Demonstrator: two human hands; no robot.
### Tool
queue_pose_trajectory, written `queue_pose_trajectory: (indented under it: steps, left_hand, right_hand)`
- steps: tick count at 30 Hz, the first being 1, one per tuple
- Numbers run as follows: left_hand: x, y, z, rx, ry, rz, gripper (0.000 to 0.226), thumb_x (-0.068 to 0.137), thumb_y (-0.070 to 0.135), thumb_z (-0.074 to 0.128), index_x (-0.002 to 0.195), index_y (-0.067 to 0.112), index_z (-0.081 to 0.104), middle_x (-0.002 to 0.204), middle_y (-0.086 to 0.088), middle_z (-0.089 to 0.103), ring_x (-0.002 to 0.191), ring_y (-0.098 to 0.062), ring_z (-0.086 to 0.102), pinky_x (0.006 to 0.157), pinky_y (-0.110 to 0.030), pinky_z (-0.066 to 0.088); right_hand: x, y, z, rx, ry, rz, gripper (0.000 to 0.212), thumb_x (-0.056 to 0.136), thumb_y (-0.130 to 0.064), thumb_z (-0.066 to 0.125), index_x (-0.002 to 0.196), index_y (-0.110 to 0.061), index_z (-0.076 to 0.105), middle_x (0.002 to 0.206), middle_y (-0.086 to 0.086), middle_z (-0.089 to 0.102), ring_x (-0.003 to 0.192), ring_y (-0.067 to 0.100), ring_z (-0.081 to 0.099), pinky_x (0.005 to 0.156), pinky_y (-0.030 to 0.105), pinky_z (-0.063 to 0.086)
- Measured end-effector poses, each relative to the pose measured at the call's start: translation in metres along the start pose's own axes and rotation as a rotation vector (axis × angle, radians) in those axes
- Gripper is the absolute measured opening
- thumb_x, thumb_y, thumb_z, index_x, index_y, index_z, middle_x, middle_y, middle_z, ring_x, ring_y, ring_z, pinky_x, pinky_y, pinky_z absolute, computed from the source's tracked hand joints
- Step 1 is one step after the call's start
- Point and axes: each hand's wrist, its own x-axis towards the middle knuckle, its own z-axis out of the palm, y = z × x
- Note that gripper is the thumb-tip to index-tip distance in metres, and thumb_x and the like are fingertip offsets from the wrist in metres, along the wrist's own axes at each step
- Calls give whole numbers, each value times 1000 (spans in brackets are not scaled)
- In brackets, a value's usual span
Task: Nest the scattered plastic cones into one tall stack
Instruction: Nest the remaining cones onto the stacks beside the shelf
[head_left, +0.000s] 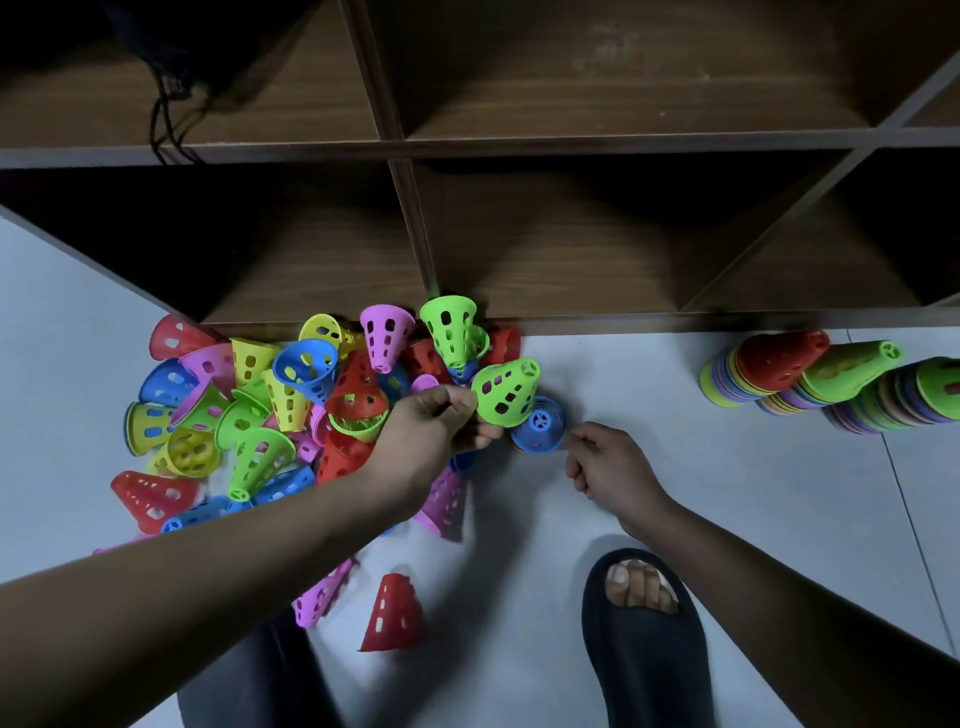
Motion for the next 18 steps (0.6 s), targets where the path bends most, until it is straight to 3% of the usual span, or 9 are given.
queue_pose_trajectory:
  steps: [5, 10, 15, 18]
  left_hand:
    - [9, 0, 15, -67, -38, -33, 30, 113, 9, 47, 123, -15, 61, 96, -21, 78, 82, -18, 78, 76, -25, 64]
    - [11, -10, 15, 44, -32, -56, 26, 112, 12, 52, 123, -9, 64, 100, -28, 76, 78, -20, 77, 72, -26, 64]
    - [9, -20, -4, 407, -4, -13, 13, 107, 15, 64, 107, 7, 74, 93, -14, 80, 78, -25, 79, 77, -36, 65]
    - [12, -25, -22, 767, 14, 83, 7, 102, 20, 69, 99, 22, 76, 85, 5, 80, 72, -8, 74, 68, -23, 58]
  right_hand:
    - [10, 3, 2, -42, -8, 13, 17, 102, -16, 55, 92, -12, 67, 66, 6, 64, 55, 19, 54, 51, 28, 39]
    - [12, 5, 4, -70, 42, 36, 27, 104, -29, 59, 92, -7, 68, 70, 9, 69, 55, 19, 59, 51, 30, 44]
    - [-3, 18, 18, -169, -60, 95, 16, 96, -23, 63, 89, -9, 68, 74, 10, 75, 54, 19, 63, 47, 28, 45]
    - [-12, 15, 25, -155, -53, 85, 16, 97, -23, 64, 88, -10, 68, 73, 10, 75, 54, 19, 63, 47, 28, 45]
